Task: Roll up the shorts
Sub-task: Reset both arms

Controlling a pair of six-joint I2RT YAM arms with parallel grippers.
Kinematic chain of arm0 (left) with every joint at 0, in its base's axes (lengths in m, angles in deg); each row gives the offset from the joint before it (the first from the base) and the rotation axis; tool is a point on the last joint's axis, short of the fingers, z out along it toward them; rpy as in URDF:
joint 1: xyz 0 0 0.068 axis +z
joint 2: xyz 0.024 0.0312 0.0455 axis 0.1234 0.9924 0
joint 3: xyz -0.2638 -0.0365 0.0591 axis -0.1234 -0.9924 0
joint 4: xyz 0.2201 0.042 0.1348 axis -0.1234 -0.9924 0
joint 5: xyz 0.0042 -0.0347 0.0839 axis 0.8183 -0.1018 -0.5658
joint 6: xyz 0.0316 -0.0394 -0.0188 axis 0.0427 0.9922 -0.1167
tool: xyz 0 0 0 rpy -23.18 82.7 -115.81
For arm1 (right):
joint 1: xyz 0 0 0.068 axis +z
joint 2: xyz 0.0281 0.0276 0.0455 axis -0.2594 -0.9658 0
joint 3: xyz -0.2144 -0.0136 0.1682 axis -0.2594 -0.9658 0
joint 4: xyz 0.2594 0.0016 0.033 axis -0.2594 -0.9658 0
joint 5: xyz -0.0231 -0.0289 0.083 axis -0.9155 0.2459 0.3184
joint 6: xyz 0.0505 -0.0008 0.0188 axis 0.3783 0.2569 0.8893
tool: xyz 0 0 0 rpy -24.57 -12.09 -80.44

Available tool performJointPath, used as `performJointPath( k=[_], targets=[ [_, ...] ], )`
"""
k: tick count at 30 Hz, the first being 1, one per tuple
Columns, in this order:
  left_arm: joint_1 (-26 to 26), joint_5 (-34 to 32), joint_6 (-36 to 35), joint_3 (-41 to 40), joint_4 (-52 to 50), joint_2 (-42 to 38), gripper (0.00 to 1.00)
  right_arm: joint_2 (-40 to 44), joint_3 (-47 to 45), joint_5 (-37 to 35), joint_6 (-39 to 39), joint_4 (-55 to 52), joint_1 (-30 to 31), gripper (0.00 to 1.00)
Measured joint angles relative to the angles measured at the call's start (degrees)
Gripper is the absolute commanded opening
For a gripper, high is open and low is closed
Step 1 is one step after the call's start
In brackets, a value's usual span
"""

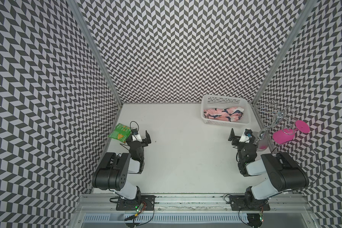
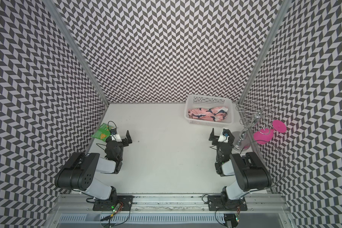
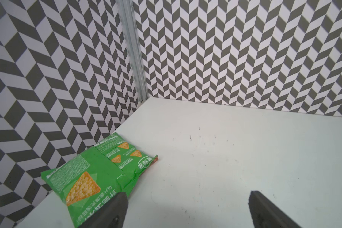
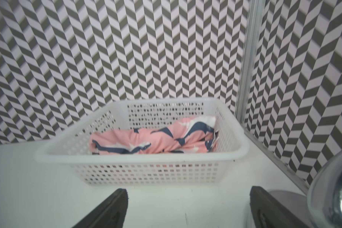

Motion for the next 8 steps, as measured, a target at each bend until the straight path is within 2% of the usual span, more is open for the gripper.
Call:
performJointPath(
  k=[8],
  targets=[
    [0.00, 0.92, -0.02, 0.02, 1.40, 0.00, 1.00, -0.33, 4.44, 0.52, -0.59, -7.19, -0.15, 1.00]
  ],
)
